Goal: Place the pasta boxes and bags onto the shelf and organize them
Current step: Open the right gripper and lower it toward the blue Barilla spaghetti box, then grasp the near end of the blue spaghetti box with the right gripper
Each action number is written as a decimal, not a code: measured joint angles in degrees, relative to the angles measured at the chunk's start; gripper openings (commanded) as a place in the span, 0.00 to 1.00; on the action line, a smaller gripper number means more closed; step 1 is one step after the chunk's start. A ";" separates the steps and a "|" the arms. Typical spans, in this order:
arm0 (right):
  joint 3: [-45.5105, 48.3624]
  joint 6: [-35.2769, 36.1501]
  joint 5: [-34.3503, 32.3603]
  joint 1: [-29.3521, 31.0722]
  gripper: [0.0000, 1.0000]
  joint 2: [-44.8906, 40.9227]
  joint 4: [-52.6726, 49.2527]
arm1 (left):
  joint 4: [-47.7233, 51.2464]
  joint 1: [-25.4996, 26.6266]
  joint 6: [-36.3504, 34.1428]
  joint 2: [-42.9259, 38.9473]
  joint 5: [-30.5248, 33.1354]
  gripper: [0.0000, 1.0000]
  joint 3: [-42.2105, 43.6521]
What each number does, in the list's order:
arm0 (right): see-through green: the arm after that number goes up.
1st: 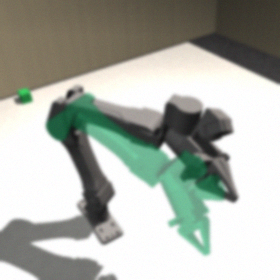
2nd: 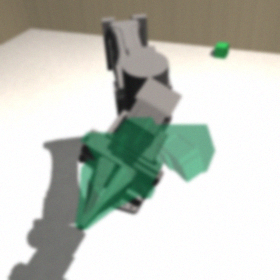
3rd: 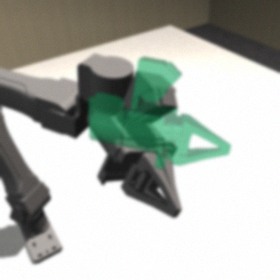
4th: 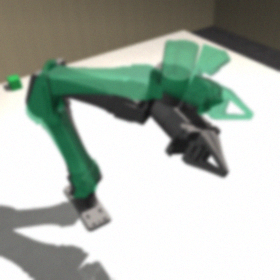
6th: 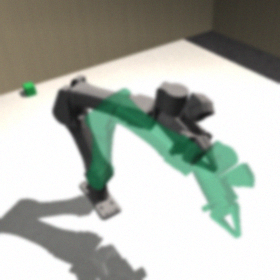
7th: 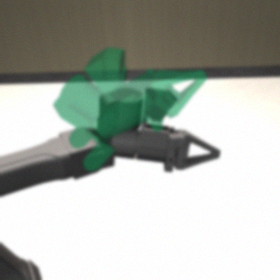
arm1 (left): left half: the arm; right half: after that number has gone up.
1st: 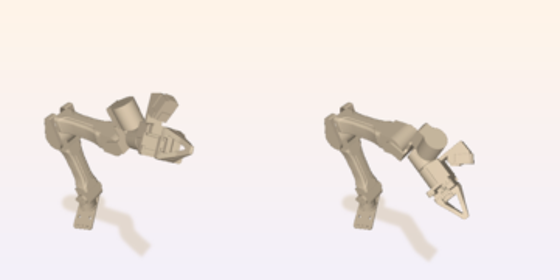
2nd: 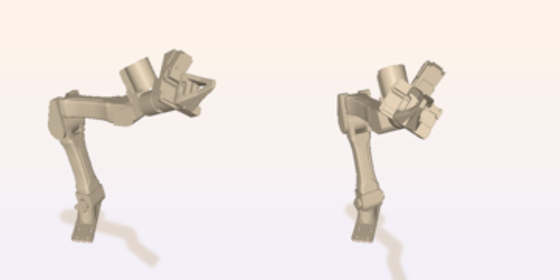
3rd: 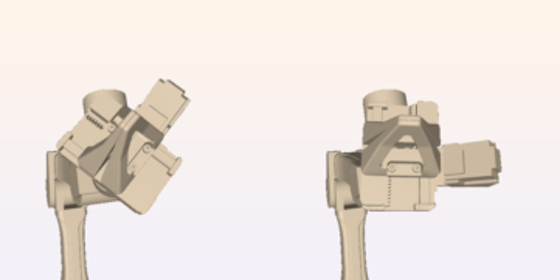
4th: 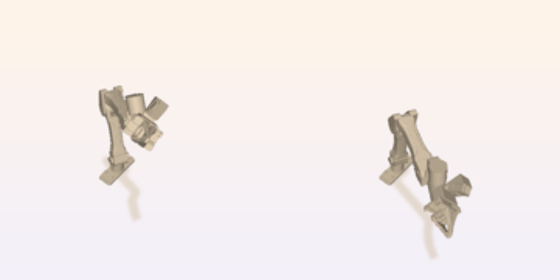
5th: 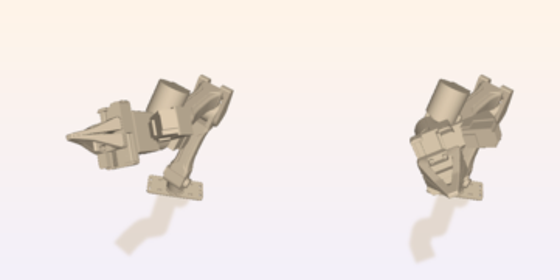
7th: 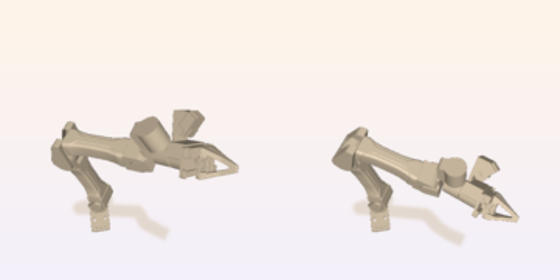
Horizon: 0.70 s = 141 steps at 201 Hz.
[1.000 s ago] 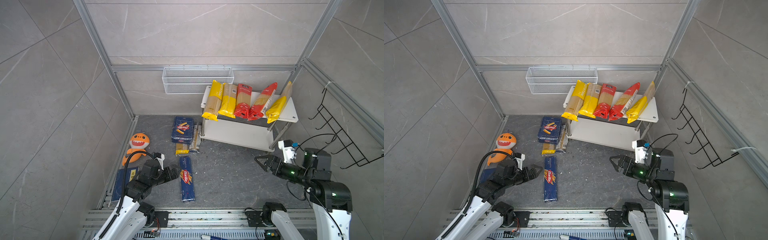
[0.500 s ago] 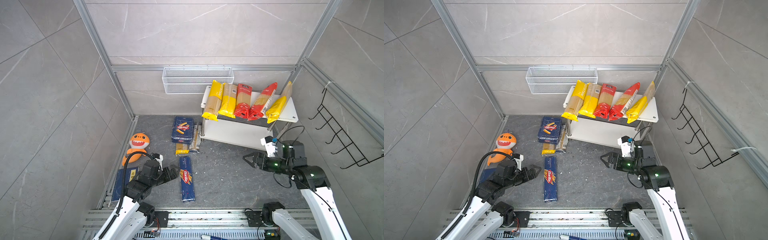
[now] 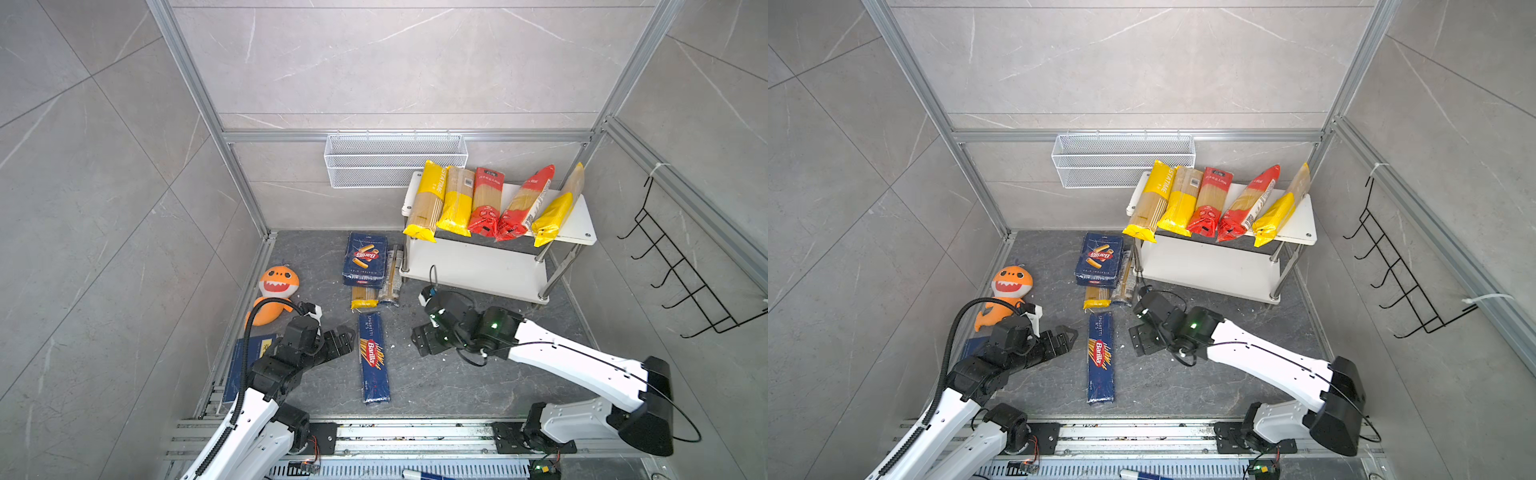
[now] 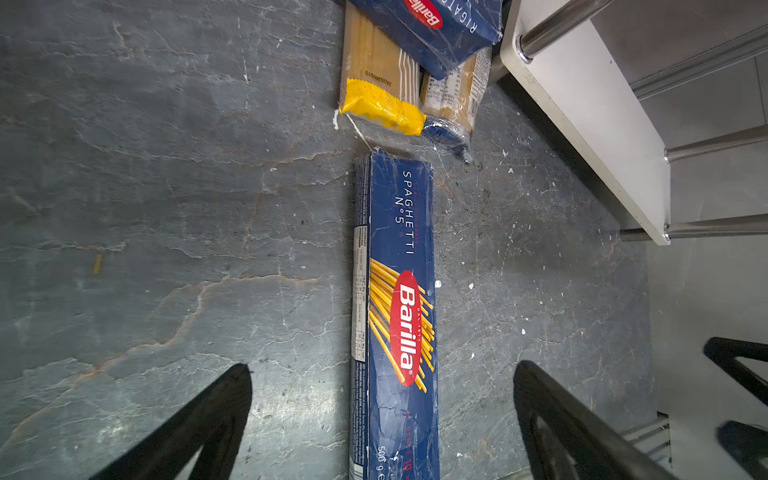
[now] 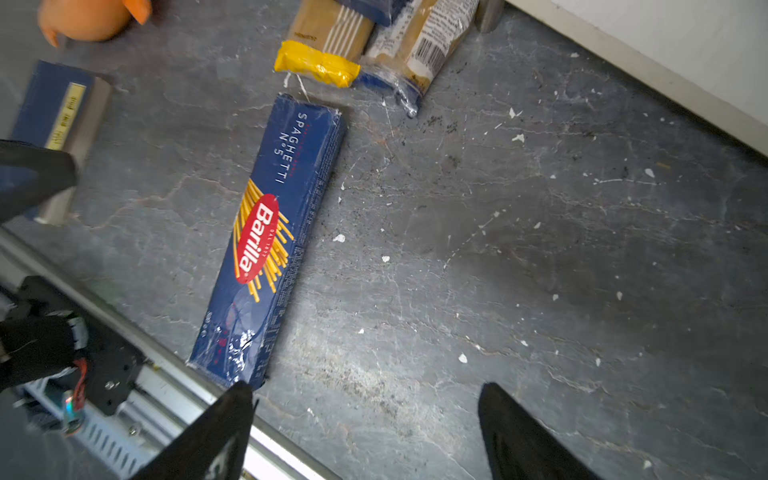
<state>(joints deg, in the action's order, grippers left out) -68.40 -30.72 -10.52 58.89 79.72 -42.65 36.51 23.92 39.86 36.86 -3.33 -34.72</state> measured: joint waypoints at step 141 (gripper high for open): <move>-1.22 -17.53 -9.94 22.67 0.92 24.92 15.54 | 7.93 -0.07 -3.08 -1.99 10.78 1.00 -7.96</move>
<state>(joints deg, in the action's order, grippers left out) -69.63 -48.25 -20.47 81.56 104.64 -27.11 44.45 23.86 36.77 34.87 7.44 -42.68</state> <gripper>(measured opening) 0.922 0.999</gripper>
